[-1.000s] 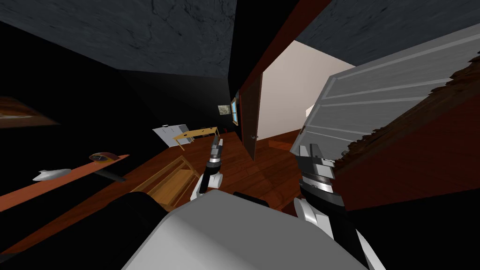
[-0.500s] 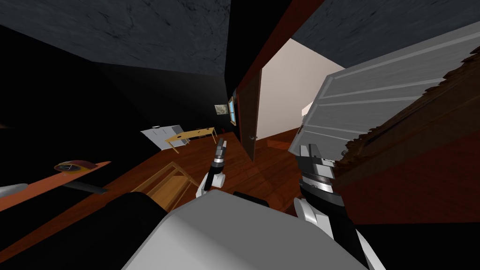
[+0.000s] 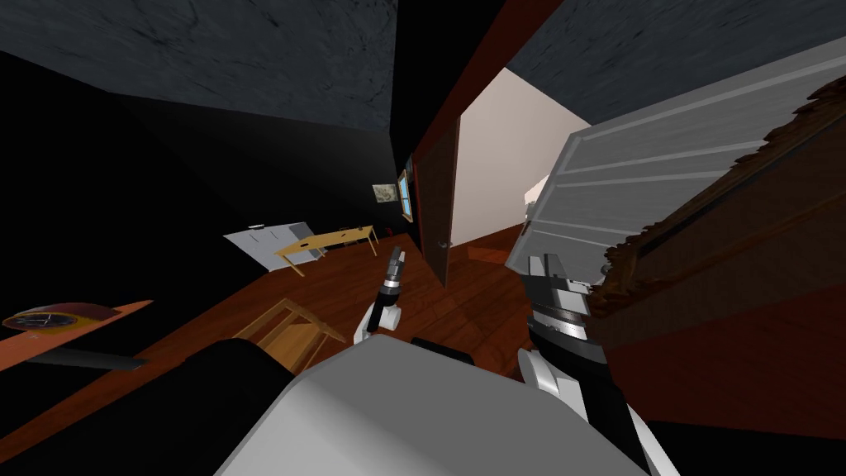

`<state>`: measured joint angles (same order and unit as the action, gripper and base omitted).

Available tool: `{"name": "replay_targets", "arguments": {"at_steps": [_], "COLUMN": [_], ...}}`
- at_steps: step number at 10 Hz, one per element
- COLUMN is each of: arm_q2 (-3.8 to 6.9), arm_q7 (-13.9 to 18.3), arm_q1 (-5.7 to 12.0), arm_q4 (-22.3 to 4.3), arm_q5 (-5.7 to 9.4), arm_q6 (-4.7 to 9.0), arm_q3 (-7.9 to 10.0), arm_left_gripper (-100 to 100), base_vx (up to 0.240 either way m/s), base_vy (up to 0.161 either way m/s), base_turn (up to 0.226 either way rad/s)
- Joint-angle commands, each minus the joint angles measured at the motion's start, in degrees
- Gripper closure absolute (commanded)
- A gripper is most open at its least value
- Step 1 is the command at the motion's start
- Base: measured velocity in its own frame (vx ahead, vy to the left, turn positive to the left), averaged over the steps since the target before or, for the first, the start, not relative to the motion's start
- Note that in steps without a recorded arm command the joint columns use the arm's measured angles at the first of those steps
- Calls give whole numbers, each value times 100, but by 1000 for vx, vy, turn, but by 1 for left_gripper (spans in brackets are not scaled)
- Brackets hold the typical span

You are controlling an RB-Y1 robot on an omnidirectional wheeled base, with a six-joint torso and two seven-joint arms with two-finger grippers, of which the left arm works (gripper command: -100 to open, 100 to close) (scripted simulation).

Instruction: Push the door open

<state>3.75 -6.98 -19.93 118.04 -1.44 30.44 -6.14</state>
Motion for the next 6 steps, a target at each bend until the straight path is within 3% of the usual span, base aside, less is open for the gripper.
{"name": "replay_targets", "arguments": {"at_steps": [1,6], "arm_q2": [22,90], "arm_q7": [6,37], "arm_q1": [61,261], "arm_q4": [-173,-742], "arm_q5": [32,141], "arm_q6": [26,127], "arm_q3": [-69,-268], "arm_left_gripper": [-100,-100], "base_vx": [93,84], "base_vy": [57,57], "base_turn": [-70,-74]}}
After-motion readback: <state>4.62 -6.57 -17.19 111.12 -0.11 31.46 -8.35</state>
